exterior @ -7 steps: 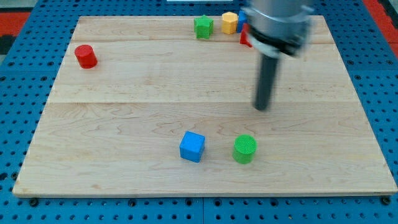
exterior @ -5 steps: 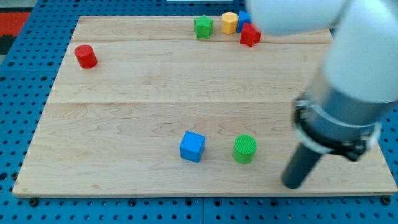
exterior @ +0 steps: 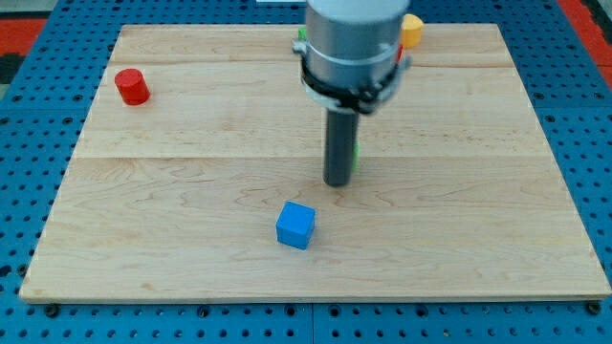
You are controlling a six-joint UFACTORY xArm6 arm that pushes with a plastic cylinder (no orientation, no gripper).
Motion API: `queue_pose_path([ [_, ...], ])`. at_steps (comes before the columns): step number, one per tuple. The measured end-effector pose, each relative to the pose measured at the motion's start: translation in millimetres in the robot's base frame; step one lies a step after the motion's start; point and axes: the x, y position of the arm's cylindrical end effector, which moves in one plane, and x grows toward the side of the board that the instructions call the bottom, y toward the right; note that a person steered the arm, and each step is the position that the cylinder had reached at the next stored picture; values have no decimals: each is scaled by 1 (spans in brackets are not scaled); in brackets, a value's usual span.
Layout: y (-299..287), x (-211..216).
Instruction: Slide the green circle to the top center of the board
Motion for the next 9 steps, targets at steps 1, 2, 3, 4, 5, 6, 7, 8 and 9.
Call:
queue_pose_path([
  [1,-22,-57],
  [2,15,-94],
  [3,11,-61],
  [4,-31,-50],
  [5,-19,4],
  [6,11,-7],
  [7,51,-48],
  [8,67,-85],
  [9,39,-136],
])
